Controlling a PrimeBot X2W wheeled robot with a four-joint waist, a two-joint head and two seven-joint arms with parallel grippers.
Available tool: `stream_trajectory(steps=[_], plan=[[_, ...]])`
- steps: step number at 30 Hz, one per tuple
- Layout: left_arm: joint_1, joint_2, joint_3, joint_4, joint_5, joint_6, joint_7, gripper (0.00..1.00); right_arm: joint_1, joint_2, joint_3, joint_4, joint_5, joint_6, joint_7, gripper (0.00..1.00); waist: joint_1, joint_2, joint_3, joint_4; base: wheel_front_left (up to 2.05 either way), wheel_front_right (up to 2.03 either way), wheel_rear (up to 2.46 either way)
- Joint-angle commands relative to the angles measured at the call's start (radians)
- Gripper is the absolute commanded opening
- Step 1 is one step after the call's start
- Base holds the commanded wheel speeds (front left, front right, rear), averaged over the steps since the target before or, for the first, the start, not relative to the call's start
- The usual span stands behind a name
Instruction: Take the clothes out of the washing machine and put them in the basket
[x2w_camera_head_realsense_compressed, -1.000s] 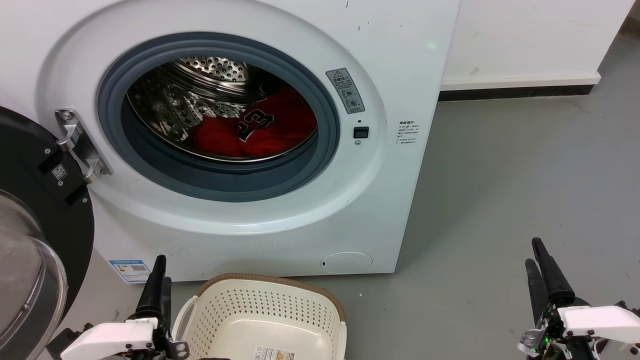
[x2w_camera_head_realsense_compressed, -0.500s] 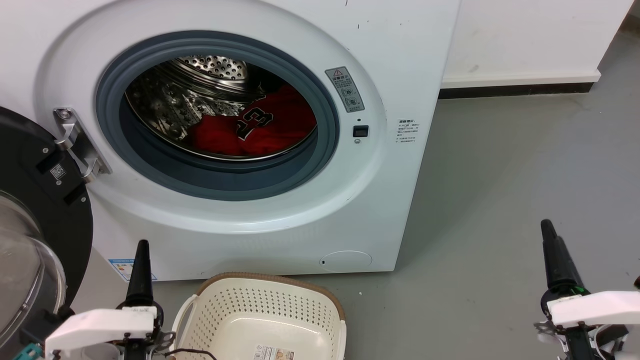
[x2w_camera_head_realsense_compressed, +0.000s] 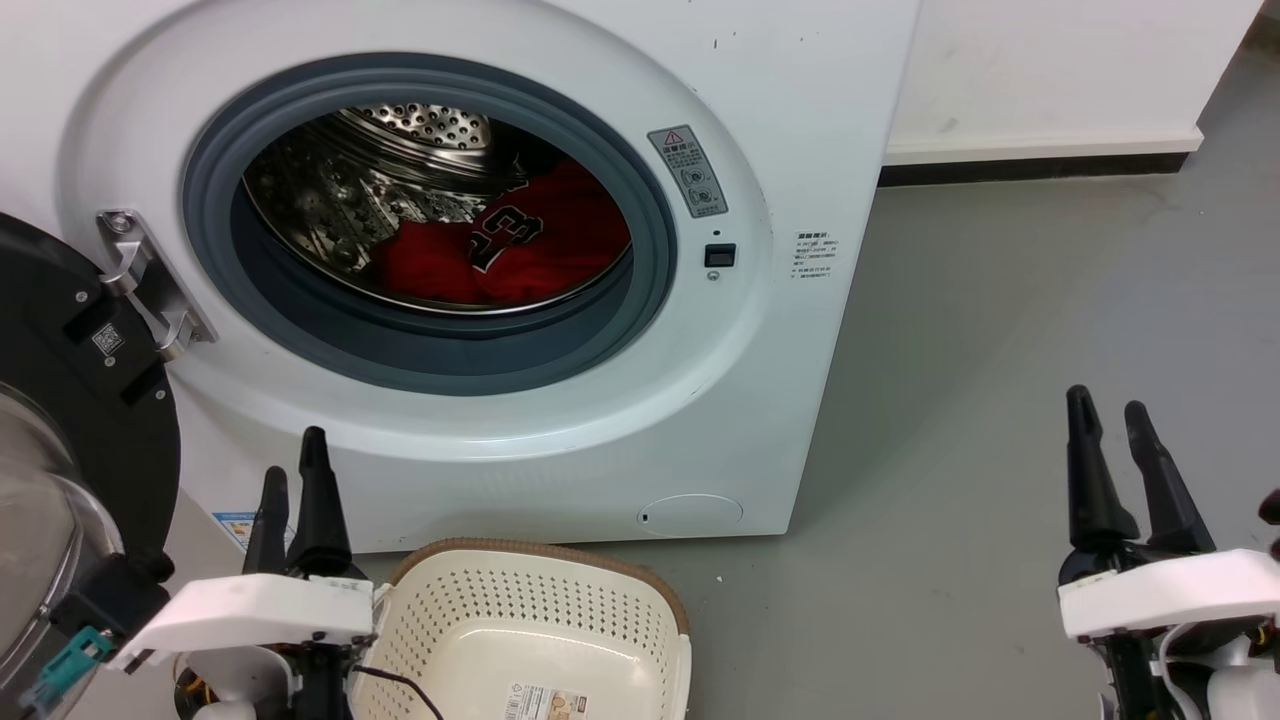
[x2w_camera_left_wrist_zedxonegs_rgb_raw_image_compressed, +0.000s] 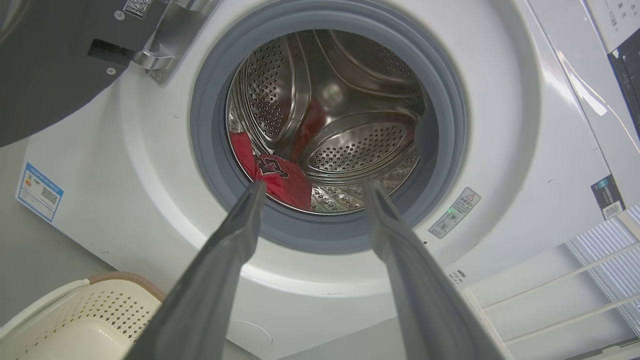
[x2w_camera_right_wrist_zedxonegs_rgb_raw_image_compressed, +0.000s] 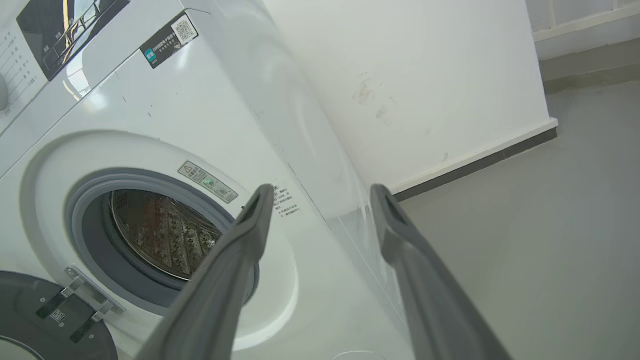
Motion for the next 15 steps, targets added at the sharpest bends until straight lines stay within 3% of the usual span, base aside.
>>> stream_trajectory(steps=[1, 10, 15], plan=[[0.005, 0.002, -0.008, -0.022, 0.029, 0.005, -0.010, 1.00, -0.009, -0.002, 0.008, -0.021, -0.049, 0.000, -0.011, 1.00, 0.0000, 0.0000, 0.000, 0.000, 0.00, 0.00, 0.00], [0.027, 0.002, -0.031, -0.042, 0.144, -0.043, -0.038, 1.00, 0.000, -0.002, 0.035, -0.041, -0.203, 0.000, -0.039, 1.00, 0.0000, 0.0000, 0.003, -0.001, 0.00, 0.00, 0.00], [0.028, 0.002, -0.049, -0.070, 0.253, -0.008, -0.052, 1.00, 0.003, -0.002, 0.045, -0.053, -0.285, 0.000, -0.053, 1.00, 0.0000, 0.0000, 0.005, 0.001, 0.00, 0.00, 0.00]])
